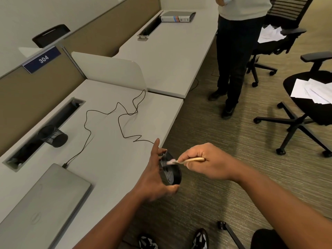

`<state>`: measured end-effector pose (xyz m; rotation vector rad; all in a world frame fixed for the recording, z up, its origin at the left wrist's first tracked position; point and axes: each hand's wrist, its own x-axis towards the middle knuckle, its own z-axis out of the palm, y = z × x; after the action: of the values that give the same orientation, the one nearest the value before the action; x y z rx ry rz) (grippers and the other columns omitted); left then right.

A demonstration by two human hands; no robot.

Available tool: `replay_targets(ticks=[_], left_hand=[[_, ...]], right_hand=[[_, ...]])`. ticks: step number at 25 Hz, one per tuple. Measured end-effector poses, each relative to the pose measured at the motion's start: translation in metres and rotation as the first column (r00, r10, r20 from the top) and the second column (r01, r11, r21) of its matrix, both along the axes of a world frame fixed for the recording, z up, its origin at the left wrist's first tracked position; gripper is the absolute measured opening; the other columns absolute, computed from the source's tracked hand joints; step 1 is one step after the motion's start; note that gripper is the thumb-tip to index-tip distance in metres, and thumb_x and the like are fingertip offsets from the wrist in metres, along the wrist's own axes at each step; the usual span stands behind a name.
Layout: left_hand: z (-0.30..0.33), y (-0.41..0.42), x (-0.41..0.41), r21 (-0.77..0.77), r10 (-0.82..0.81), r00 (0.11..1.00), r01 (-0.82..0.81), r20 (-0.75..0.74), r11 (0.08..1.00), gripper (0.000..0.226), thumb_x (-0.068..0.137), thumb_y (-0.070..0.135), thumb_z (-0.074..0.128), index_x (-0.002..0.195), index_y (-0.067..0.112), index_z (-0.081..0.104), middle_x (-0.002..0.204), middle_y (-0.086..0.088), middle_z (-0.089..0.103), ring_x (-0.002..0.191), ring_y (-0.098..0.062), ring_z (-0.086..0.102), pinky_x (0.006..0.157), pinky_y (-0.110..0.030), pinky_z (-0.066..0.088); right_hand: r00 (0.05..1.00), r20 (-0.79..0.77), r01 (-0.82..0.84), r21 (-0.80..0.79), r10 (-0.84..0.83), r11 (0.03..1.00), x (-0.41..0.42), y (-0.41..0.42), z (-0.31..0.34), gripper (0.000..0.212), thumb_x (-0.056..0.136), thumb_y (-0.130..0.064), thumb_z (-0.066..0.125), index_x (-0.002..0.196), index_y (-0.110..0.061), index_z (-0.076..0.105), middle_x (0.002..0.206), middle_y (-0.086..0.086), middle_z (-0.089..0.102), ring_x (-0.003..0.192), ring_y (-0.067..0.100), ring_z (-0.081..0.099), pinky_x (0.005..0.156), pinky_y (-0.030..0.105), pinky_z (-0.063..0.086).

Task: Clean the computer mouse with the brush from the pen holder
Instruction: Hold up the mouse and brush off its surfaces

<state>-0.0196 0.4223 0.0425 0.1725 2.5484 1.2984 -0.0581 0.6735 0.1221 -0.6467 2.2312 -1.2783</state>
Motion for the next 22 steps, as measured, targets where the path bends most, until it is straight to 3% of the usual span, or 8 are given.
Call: replay_targets(ticks=[2, 4, 9, 12, 14, 17, 20, 22], left_hand=[[-0.002, -0.001, 0.000, -0.003, -0.002, 1.000, 0.002, -0.010, 1.000, 0.158, 0.060, 0.039, 0.104, 0.156, 0.069, -0.018, 0.146, 0.050, 0.023, 0.147, -0.008, 0.038, 0.110, -0.030, 0.047], [-0.004, -0.001, 0.000, -0.010, -0.010, 1.000, 0.010, -0.019, 1.000, 0.156, 0.060, 0.042, 0.102, 0.158, 0.067, -0.017, 0.148, 0.051, 0.022, 0.145, -0.003, 0.038, 0.107, -0.026, 0.046], [-0.004, 0.001, -0.001, 0.000, -0.036, 0.999, 0.036, -0.002, 0.999, 0.157, 0.062, 0.038, 0.103, 0.157, 0.068, -0.018, 0.147, 0.054, 0.020, 0.143, -0.004, 0.043, 0.108, -0.029, 0.051], [-0.006, 0.002, -0.001, -0.005, -0.034, 0.999, 0.034, 0.009, 0.999, 0.157, 0.063, 0.038, 0.104, 0.157, 0.069, -0.018, 0.144, 0.059, 0.019, 0.135, 0.006, 0.046, 0.094, -0.008, 0.049], [-0.007, 0.001, 0.000, 0.006, -0.018, 1.000, 0.018, 0.007, 1.000, 0.156, 0.061, 0.040, 0.103, 0.156, 0.070, -0.017, 0.144, 0.058, 0.021, 0.133, 0.020, 0.041, 0.093, -0.004, 0.046], [-0.007, -0.001, 0.000, 0.024, 0.027, 1.000, -0.027, -0.008, 0.999, 0.155, 0.058, 0.041, 0.102, 0.157, 0.069, -0.014, 0.142, 0.060, 0.022, 0.139, 0.011, 0.041, 0.109, -0.022, 0.046], [-0.008, -0.001, 0.000, 0.028, 0.046, 0.999, -0.045, -0.026, 0.999, 0.156, 0.057, 0.041, 0.104, 0.158, 0.069, -0.011, 0.142, 0.059, 0.023, 0.148, -0.008, 0.038, 0.111, -0.030, 0.047], [-0.006, 0.000, -0.001, 0.032, 0.066, 0.997, -0.065, -0.042, 0.997, 0.155, 0.054, 0.049, 0.105, 0.159, 0.068, -0.008, 0.145, 0.053, 0.026, 0.149, -0.013, 0.040, 0.113, -0.037, 0.050]], right_hand=[[0.993, 0.063, -0.103, 0.038, 0.101, 0.994, -0.002, 0.003, 0.002, 0.029, 0.093, -0.017, 0.063, 0.101, -0.038, 0.080, 0.088, -0.001, 0.075, 0.070, 0.024, 0.063, 0.061, 0.043, 0.051], [0.979, 0.096, -0.189, 0.063, 0.182, 0.980, -0.002, 0.006, 0.004, 0.025, 0.090, -0.018, 0.063, 0.099, -0.034, 0.081, 0.081, -0.001, 0.073, 0.062, 0.013, 0.056, 0.058, 0.036, 0.045], [0.989, -0.092, 0.110, -0.043, -0.113, 0.993, -0.007, 0.004, 0.008, 0.033, 0.097, -0.017, 0.065, 0.104, -0.046, 0.078, 0.093, -0.019, 0.076, 0.072, 0.003, 0.067, 0.061, 0.023, 0.054], [0.979, -0.149, 0.139, 0.008, -0.136, 0.990, -0.008, -0.001, 0.001, 0.034, 0.099, -0.016, 0.064, 0.108, -0.045, 0.078, 0.101, -0.022, 0.075, 0.087, 0.006, 0.072, 0.075, 0.032, 0.062], [0.989, -0.111, 0.101, 0.019, -0.098, 0.995, -0.006, 0.000, -0.001, 0.034, 0.097, -0.015, 0.064, 0.106, -0.043, 0.079, 0.097, -0.022, 0.076, 0.085, 0.006, 0.072, 0.072, 0.028, 0.060], [0.999, -0.028, 0.041, 0.016, -0.041, 0.999, -0.003, 0.006, 0.000, 0.034, 0.093, -0.013, 0.063, 0.100, -0.042, 0.080, 0.089, -0.016, 0.076, 0.073, 0.006, 0.068, 0.063, 0.025, 0.053], [0.998, 0.053, -0.026, 0.049, 0.024, 0.998, -0.003, 0.012, -0.001, 0.029, 0.090, -0.015, 0.063, 0.096, -0.038, 0.080, 0.086, -0.003, 0.075, 0.070, 0.021, 0.064, 0.062, 0.036, 0.051], [0.988, 0.100, -0.123, 0.069, 0.116, 0.990, -0.003, 0.014, -0.002, 0.026, 0.089, -0.017, 0.063, 0.096, -0.036, 0.081, 0.081, -0.002, 0.074, 0.065, 0.018, 0.060, 0.060, 0.039, 0.047]])
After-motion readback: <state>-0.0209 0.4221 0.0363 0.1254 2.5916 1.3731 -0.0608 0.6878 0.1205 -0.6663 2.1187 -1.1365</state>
